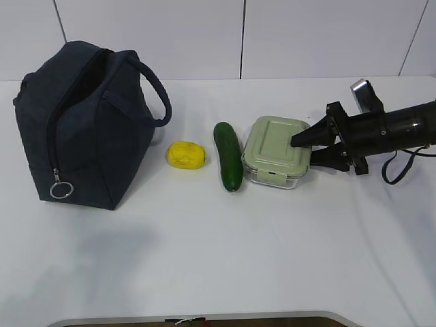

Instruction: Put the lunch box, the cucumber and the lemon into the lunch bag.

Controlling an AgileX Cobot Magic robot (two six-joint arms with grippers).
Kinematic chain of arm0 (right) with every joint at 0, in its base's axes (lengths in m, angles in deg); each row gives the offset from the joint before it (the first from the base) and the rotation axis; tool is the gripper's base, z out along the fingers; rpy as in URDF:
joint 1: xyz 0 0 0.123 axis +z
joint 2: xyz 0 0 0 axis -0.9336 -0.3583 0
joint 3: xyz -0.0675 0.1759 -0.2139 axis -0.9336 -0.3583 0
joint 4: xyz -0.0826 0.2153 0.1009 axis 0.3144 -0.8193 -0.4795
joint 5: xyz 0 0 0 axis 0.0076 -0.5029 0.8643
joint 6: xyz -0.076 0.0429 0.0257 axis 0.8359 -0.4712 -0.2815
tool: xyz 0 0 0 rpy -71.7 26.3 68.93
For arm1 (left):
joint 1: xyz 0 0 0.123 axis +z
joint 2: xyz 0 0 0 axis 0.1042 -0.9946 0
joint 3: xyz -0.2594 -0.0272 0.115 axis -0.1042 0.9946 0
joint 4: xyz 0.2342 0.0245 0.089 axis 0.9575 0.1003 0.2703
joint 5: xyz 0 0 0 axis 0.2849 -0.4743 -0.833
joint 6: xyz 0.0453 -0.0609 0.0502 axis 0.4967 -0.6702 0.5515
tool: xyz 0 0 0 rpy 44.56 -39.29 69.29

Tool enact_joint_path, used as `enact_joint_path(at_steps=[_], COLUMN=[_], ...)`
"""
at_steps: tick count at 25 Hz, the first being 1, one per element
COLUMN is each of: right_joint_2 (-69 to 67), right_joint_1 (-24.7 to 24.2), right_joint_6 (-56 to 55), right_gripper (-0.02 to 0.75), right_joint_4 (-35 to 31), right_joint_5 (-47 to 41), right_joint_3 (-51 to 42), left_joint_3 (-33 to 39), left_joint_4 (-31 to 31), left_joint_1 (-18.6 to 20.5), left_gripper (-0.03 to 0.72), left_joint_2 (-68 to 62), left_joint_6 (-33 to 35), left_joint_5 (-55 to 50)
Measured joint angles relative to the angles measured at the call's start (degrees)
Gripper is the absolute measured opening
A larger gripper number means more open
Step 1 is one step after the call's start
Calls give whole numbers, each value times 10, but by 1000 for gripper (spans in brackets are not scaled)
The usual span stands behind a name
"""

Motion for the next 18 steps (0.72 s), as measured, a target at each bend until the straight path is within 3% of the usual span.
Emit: enact_joint_path(at_steps=[18], right_joint_2=[-2], right_joint_1=[0], right_joint_6=[5], right_gripper=[377], right_joint_4=[4], right_joint_5=[-16], right_joint_3=[0], left_joint_3=[0], left_joint_4=[0], left_joint_1=[0], left_gripper=[242], left_joint_2=[0], left_joint_6=[0], left_joint_5=[0])
